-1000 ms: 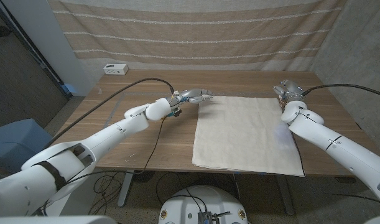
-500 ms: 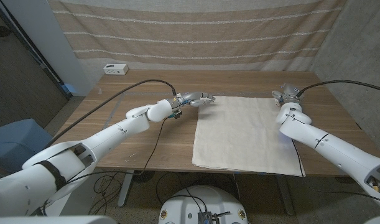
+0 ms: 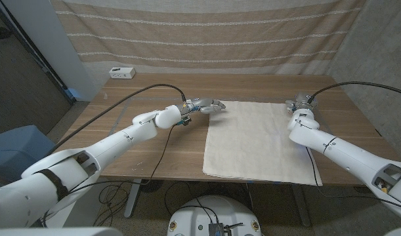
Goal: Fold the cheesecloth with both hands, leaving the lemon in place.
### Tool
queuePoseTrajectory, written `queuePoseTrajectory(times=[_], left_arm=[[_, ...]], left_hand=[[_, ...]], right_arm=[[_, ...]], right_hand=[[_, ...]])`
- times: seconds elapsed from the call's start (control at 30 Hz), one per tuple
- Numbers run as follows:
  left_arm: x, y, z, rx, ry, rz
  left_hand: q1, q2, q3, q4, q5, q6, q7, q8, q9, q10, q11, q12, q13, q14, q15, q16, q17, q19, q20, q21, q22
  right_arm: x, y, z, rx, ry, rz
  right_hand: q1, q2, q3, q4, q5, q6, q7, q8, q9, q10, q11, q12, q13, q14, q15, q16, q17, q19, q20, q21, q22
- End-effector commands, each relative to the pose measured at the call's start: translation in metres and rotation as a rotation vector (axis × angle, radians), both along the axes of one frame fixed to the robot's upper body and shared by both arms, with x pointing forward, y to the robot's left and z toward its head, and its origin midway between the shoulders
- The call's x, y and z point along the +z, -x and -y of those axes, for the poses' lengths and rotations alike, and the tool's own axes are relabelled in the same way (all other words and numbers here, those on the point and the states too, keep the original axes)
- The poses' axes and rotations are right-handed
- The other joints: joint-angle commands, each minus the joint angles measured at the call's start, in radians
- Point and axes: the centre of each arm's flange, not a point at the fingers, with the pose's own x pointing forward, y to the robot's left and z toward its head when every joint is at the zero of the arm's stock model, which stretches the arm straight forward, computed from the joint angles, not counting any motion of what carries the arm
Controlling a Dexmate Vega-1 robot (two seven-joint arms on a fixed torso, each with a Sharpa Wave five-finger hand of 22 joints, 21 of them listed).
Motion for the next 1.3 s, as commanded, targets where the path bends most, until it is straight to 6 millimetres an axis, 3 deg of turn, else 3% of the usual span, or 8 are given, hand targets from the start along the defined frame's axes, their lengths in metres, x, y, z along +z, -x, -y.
queuePoseTrajectory(times=[0.03,0.53,0.7,0.83,0.93,1.1,1.17,1.3], left_arm=[[-0.001,-0.001,-0.004,0.017,-0.02,-0.004],[0.0,-0.004,-0.007,0.023,-0.023,-0.006],[0.001,-0.005,-0.007,0.024,-0.023,-0.004],[0.001,-0.006,-0.006,0.025,-0.026,-0.009],[0.001,-0.007,-0.006,0.027,-0.028,-0.011],[0.001,-0.008,-0.006,0.027,-0.028,-0.013],[0.001,-0.009,-0.006,0.03,-0.029,-0.018],[-0.001,-0.011,-0.006,0.034,-0.033,-0.03]], left_hand=[[-0.012,0.005,-0.004,0.0,0.005,0.025,0.004,0.002,0.003,0.031,0.005,0.008,0.005,0.025,0.0,0.008,0.001,0.008,0.009,0.008,0.004],[-0.019,0.004,-0.005,0.002,0.006,0.055,0.015,0.002,0.003,0.056,0.0,0.008,0.006,0.047,-0.001,0.007,0.001,0.018,0.01,0.008,0.003],[-0.02,0.004,-0.005,0.002,0.006,0.056,0.016,-0.001,0.003,0.057,0.003,0.005,0.006,0.046,-0.002,0.004,0.001,0.02,0.008,0.008,0.003],[-0.02,0.004,-0.005,0.003,0.006,0.056,0.015,-0.003,0.003,0.056,0.0,0.003,0.006,0.045,-0.005,0.002,0.001,0.02,0.007,0.007,0.003],[-0.021,0.004,-0.005,0.003,0.007,0.056,0.014,-0.004,0.003,0.054,0.0,0.001,0.006,0.045,-0.006,0.001,0.001,0.02,0.005,0.007,0.003],[-0.021,0.004,-0.005,0.003,0.007,0.055,0.014,-0.007,0.003,0.053,-0.002,-0.002,0.006,0.045,-0.007,0.0,0.001,0.02,0.004,0.007,0.003],[-0.022,0.004,-0.005,0.003,0.007,0.055,0.014,-0.007,0.003,0.054,-0.002,-0.002,0.006,0.044,-0.007,0.0,0.001,0.019,0.004,0.006,0.003],[-0.023,0.003,-0.005,0.003,0.007,0.054,0.014,-0.01,0.003,0.059,-0.009,-0.003,0.006,0.044,-0.015,-0.002,0.001,0.021,0.004,0.006,0.003]], right_arm=[[-0.006,-0.012,-0.001,-0.025,0.013,-0.061],[-0.014,-0.025,0.002,-0.056,0.022,-0.15],[-0.015,-0.028,0.005,-0.035,-0.011,-0.163],[-0.015,-0.026,0.003,-0.009,0.023,-0.105],[-0.014,-0.023,0.0,-0.003,0.057,-0.055],[-0.015,-0.019,-0.003,0.035,0.093,0.045],[-0.014,-0.016,-0.004,0.078,0.077,0.087],[-0.01,-0.012,-0.004,0.14,0.023,0.132]], right_hand=[[0.009,0.006,-0.003,0.004,0.009,0.014,0.003,0.003,0.004,0.003,0.0,-0.001,0.002,-0.001,-0.006,0.002,0.005,-0.001,-0.001,-0.002,0.006],[0.012,0.01,-0.012,0.009,0.011,0.043,0.0,0.01,0.004,0.007,0.003,0.002,0.003,0.003,-0.01,0.004,0.011,-0.001,-0.001,-0.002,0.006],[-0.033,0.021,-0.038,0.045,0.004,0.071,0.011,0.013,0.006,-0.011,0.008,-0.002,0.004,-0.001,-0.002,0.006,0.024,-0.002,-0.001,-0.002,0.007],[0.044,0.052,-0.023,0.005,0.015,0.242,0.008,0.064,0.009,0.026,-0.006,0.014,0.004,0.026,-0.021,0.012,0.028,0.013,-0.008,0.002,0.006],[0.183,0.052,0.006,-0.028,0.03,0.366,0.01,0.114,0.018,0.092,-0.031,0.036,0.004,0.08,-0.052,0.028,0.031,0.045,-0.019,0.01,0.005],[0.335,0.05,0.013,-0.017,0.03,0.563,0.016,0.244,0.057,0.197,-0.082,0.067,0.007,0.163,-0.106,0.068,0.056,0.091,-0.043,0.019,0.007],[0.353,0.052,0.009,-0.015,0.029,0.575,0.02,0.259,0.063,0.224,-0.102,0.075,0.008,0.181,-0.119,0.078,0.062,0.102,-0.05,0.022,0.007],[0.365,0.053,0.002,-0.01,0.027,0.58,0.025,0.27,0.068,0.245,-0.095,0.08,0.008,0.195,-0.123,0.088,0.07,0.111,-0.052,0.024,0.008]])
